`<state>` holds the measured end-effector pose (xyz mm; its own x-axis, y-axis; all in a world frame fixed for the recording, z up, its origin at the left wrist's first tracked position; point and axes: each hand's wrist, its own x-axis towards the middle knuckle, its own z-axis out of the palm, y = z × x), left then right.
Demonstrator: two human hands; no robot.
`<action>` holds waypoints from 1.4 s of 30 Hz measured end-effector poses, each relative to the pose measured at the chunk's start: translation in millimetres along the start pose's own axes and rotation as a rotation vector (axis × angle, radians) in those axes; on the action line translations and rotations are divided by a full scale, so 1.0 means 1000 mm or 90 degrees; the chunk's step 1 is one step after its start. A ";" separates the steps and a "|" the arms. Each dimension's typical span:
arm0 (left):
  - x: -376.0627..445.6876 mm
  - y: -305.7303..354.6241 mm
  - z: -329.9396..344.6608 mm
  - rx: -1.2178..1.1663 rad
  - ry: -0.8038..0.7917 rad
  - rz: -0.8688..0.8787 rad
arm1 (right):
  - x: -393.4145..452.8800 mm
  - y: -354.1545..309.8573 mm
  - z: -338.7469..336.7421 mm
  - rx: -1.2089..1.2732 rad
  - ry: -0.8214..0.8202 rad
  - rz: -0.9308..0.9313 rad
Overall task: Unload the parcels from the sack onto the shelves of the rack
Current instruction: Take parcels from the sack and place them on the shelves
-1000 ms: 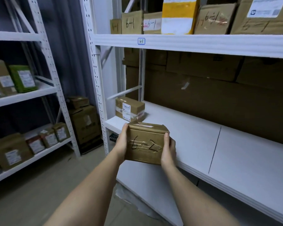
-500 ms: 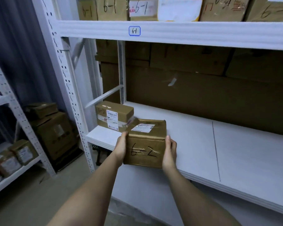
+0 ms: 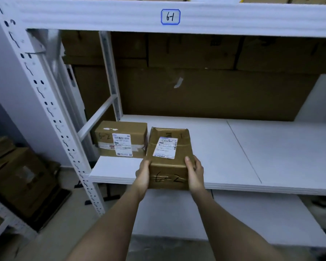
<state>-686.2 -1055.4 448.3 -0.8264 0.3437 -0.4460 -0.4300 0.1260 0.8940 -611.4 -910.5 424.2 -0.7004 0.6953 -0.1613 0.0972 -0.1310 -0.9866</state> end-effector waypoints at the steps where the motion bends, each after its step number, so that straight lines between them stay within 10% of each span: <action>1: 0.005 -0.001 -0.002 0.000 -0.006 0.001 | 0.000 0.002 0.002 0.001 0.002 0.004; 42: 0.090 0.066 -0.002 0.020 0.017 -0.220 | 0.123 -0.018 0.041 0.040 -0.003 0.104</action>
<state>-789.8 -1018.2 466.9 -0.6439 0.2513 -0.7227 -0.6745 0.2597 0.6911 -728.2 -851.6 423.3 -0.6820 0.6577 -0.3197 0.1656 -0.2870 -0.9435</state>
